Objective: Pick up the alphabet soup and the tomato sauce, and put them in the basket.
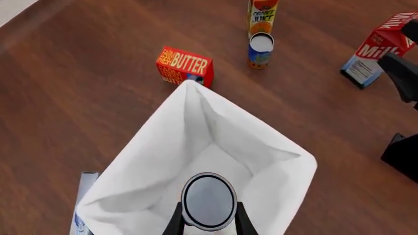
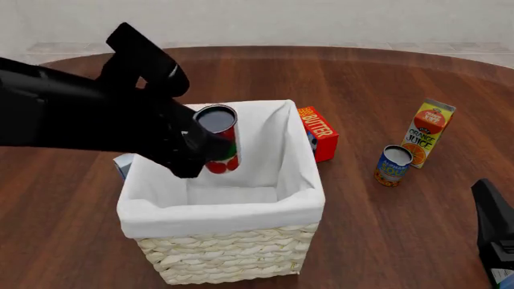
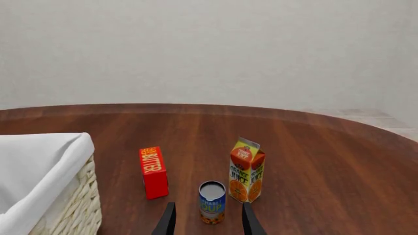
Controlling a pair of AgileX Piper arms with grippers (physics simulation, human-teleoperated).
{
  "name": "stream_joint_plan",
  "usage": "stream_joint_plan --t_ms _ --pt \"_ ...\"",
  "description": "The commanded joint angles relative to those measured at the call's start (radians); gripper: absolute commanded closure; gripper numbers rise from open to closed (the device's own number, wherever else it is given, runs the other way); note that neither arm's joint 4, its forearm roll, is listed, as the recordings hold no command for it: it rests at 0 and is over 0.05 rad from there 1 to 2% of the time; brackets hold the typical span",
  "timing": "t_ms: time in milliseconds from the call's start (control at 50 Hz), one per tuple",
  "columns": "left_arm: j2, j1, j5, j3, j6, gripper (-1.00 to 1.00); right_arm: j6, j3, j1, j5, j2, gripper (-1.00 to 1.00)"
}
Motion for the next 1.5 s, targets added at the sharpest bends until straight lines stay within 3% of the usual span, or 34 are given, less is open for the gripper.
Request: stream_joint_plan --t_ms 20,400,420,920,1500 --pt "0.057 0.013 0.019 0.008 0.062 1.00 0.001 0.000 0.000 0.001 0.000 -1.00" --pt "0.107 0.031 0.026 0.007 0.096 1.00 -0.001 0.000 -0.001 0.001 0.000 -1.00" --pt "0.108 0.034 0.025 0.005 0.098 -1.00 -0.001 0.000 -0.001 0.001 0.000 -1.00" --pt "0.097 0.035 0.021 -0.003 0.084 -1.00 -0.002 0.001 -0.001 0.000 0.000 -1.00" --pt "0.017 0.034 0.045 -0.092 0.068 -1.00 -0.006 0.000 0.001 0.001 0.000 -1.00"
